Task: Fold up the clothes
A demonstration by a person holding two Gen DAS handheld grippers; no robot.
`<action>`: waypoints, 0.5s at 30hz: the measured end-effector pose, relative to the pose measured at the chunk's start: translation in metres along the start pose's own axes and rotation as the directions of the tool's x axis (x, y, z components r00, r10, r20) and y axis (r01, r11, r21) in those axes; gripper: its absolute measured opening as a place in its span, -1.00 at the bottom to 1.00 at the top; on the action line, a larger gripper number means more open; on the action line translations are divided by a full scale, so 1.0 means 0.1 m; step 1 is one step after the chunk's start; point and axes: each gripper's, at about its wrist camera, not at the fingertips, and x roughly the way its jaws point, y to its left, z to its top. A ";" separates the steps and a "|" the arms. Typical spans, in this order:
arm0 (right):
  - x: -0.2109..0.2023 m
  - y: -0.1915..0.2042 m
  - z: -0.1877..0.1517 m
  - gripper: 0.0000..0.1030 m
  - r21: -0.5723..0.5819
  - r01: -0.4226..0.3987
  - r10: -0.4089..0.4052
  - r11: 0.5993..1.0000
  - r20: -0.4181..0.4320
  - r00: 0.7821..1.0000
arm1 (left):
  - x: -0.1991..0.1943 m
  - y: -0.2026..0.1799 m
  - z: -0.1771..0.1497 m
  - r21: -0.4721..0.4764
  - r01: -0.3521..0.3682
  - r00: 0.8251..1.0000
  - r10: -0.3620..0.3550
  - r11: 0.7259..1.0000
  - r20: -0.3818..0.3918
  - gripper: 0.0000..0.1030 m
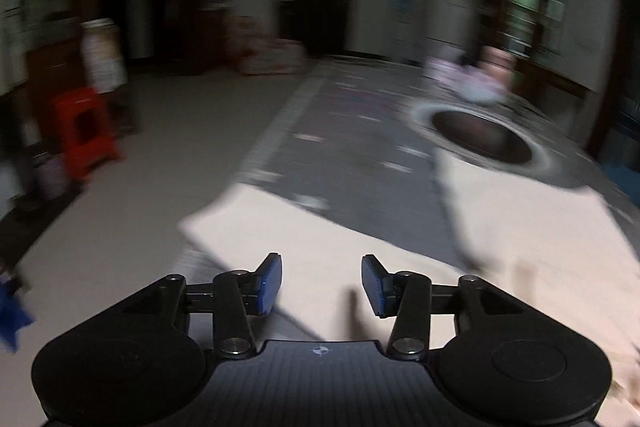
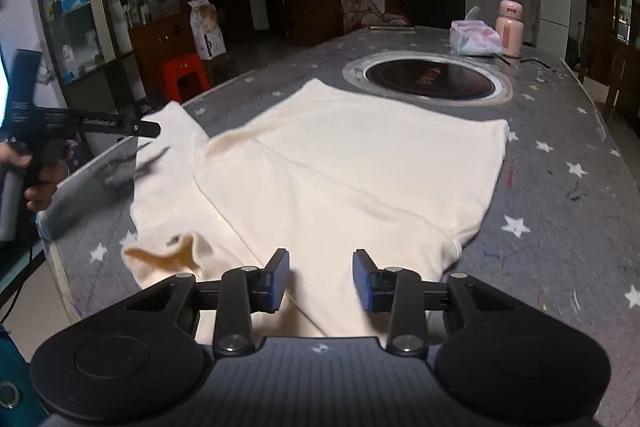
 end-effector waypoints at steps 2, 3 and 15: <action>-0.01 0.02 0.02 -0.33 -0.006 -0.002 0.002 1.000 0.001 1.000 | 0.14 0.16 0.04 -0.053 -0.067 0.998 0.066 0.996 -0.010 0.01; 0.00 0.03 0.02 -0.33 -0.007 -0.003 0.003 1.000 0.000 1.000 | 0.21 0.24 0.06 -0.079 -0.097 0.995 0.096 0.992 -0.017 0.04; -0.06 0.06 0.04 -0.31 0.017 -0.001 0.001 1.000 0.018 1.000 | 0.48 0.57 0.12 -0.207 -0.080 0.997 0.077 0.975 -0.022 -0.83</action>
